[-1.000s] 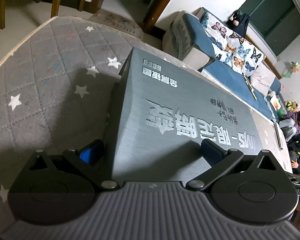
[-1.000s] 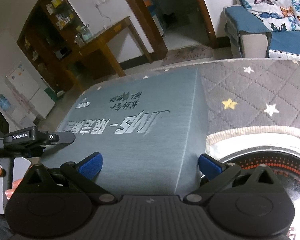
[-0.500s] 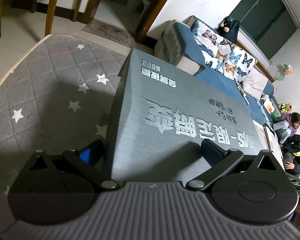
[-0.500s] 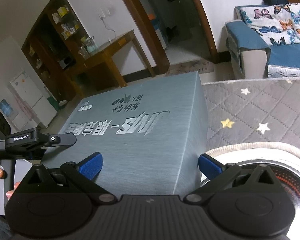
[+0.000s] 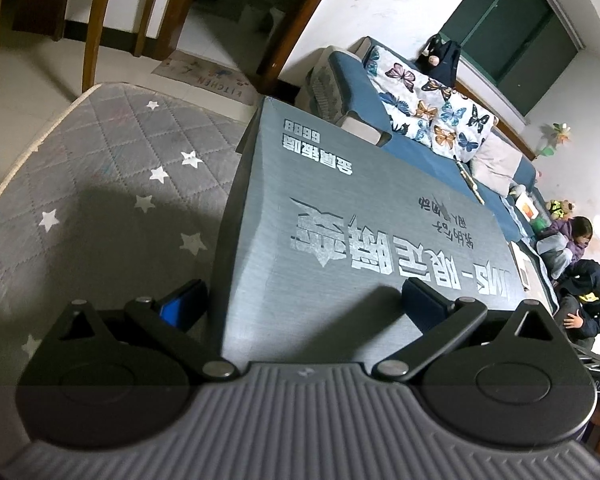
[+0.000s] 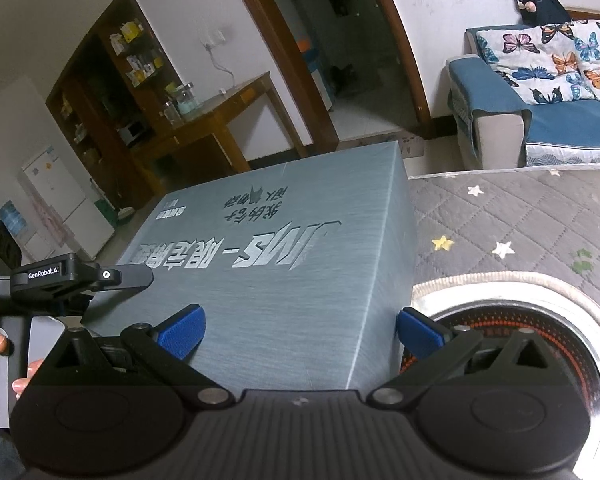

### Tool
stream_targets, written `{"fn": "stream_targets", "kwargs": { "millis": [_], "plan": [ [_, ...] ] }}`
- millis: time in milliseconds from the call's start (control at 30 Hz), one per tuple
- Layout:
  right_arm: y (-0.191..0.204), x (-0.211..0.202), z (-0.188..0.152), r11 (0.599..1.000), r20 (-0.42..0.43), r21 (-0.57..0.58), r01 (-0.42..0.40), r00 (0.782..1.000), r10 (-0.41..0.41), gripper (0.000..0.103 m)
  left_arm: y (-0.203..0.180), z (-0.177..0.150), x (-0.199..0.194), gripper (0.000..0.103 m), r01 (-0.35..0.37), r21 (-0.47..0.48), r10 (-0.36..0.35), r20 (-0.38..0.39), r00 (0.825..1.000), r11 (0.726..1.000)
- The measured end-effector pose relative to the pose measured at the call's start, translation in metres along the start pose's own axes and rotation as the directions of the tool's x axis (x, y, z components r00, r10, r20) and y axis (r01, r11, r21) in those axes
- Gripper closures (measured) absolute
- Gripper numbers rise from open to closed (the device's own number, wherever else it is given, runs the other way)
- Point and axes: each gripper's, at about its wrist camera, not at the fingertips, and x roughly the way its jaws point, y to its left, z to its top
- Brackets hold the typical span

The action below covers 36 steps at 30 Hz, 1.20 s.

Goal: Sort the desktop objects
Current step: 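Lift the grey lid with both grippers and tilt it up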

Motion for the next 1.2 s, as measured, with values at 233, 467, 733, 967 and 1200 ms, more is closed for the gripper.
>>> {"fn": "stream_targets", "kwargs": {
  "millis": [233,467,733,967,1200],
  "plan": [
    [0.011,-0.023,-0.013,1.000,0.008,0.003,0.002,1.000,-0.002,0.000,-0.007,-0.015,-0.025,0.000,0.000,0.007,0.000,0.005,1.000,1.000],
    [0.021,-0.044,-0.031,1.000,0.009,0.009,0.004,1.000,-0.004,0.000,-0.010,-0.036,-0.050,0.000,-0.001,0.011,0.001,0.001,1.000,1.000],
    [0.041,-0.076,-0.061,1.000,0.012,0.001,0.000,1.000,0.000,0.000,-0.009,-0.074,-0.090,0.000,0.000,0.017,0.000,0.004,1.000,1.000],
    [0.060,-0.106,-0.096,1.000,0.028,-0.005,-0.001,1.000,0.001,0.000,-0.013,-0.112,-0.126,0.000,-0.002,0.036,0.001,0.023,1.000,0.999],
    [0.072,-0.136,-0.132,1.000,0.039,-0.002,0.003,0.999,-0.003,0.000,-0.017,-0.151,-0.156,0.000,-0.004,0.053,0.002,0.036,0.999,0.999]
  ]
}}
